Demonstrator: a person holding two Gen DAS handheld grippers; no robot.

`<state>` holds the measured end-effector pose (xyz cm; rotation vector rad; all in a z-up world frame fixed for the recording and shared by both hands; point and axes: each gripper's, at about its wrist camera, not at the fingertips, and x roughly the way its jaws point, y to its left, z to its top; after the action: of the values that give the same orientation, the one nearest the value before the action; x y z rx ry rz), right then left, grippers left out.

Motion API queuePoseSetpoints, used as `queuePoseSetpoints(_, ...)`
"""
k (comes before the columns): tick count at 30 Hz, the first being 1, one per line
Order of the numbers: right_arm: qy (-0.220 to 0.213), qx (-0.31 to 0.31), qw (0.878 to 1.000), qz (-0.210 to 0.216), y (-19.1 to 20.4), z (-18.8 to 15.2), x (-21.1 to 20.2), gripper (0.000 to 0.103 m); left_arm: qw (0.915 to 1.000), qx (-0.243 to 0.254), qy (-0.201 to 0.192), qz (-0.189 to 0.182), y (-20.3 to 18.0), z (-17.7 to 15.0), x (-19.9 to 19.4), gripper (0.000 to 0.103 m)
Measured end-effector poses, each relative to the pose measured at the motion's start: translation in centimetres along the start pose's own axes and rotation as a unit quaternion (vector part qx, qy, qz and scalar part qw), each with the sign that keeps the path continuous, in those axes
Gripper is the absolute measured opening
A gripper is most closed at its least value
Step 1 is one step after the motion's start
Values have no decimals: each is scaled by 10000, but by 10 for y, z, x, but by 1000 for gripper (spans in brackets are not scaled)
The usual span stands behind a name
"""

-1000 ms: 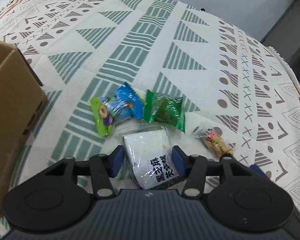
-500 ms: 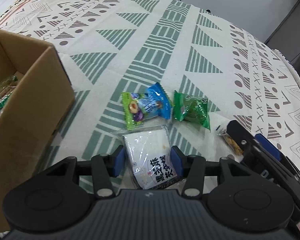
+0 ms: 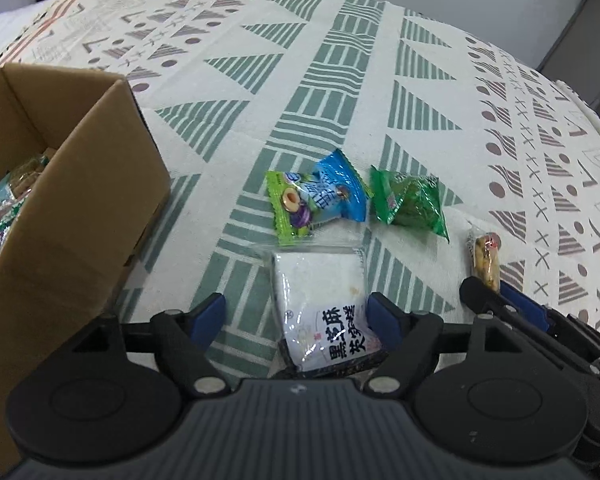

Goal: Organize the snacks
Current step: 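Grasp the white packet with the left gripper while the right grasps the yellow candy stick, then carry the white packet and yellow candy stick into the box and release both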

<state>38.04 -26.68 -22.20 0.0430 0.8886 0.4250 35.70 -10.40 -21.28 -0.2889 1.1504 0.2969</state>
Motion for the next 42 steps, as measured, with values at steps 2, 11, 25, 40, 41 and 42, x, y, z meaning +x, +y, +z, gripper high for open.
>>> queuePoseSetpoints(2, 83, -13, 10000, -8, 2, -2, -2, 26, 9999, -9, -24, -105, 0, -3, -3, 59)
queuePoseSetpoints(11, 199, 207, 9994, 190, 11, -7, -20, 22, 9996, 3, -148, -232, 7, -7, -28, 44)
queuePoseSetpoints(25, -296, 222, 9987, 358, 45, 5, -69, 22, 9974, -8, -589, -421, 31, -10, -89, 44)
queuePoseSetpoints(40, -802, 297, 9949, 539, 81, 14, -107, 21, 9914, -243, -1121, -624, 82, -1, -150, 44)
queuePoseSetpoints(41, -824, 312, 9945, 563, 84, 14, -109, 21, 9911, -267, -1150, -623, 86, 0, -153, 44)
queuePoseSetpoints(42, -842, 321, 9942, 585, 88, 13, -110, 21, 9907, -295, -1172, -620, 91, 0, -155, 44)
